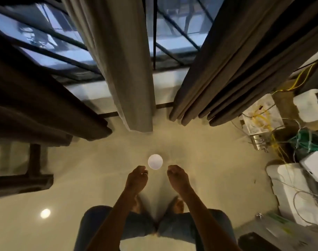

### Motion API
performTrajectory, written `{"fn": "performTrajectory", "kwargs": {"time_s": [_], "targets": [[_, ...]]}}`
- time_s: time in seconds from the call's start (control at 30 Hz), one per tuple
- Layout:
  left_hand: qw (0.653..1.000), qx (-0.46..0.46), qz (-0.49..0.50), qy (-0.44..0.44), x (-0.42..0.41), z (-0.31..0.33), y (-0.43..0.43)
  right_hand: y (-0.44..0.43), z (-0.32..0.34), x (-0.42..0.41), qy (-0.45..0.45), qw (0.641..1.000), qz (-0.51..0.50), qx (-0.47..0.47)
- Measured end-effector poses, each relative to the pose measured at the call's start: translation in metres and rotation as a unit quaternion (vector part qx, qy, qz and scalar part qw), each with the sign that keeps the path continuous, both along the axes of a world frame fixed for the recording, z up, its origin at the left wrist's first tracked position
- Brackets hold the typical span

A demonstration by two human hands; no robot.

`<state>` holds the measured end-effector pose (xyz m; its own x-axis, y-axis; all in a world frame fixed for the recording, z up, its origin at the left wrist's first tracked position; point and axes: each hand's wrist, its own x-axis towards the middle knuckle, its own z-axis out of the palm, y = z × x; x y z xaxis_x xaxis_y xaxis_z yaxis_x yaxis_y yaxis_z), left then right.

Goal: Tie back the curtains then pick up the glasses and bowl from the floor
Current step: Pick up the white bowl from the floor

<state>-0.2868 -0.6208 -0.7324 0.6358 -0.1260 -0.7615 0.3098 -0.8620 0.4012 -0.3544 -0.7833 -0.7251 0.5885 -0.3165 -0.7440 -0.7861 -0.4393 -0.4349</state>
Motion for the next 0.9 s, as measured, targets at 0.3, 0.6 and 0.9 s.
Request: {"fn": "performTrajectory", "kwargs": {"time_s": [0.3,0.6,0.9], "targets": [[0.999,0.007,0.015,0.051,0.019,-0.242,-0.015,-0.015,-0.232,0.02,0.02,0.998,-0.055,0.035],[0.988,-0.048,0.104,0.103,0.021,-0.362,-0.03,-0.006,-0.356,0.037,0.034,0.992,-0.102,0.072],[0.979,-0.067,0.183,0.058,0.019,-0.312,-0.029,0.006,-0.309,0.031,-0.038,0.985,-0.161,0.045]]}}
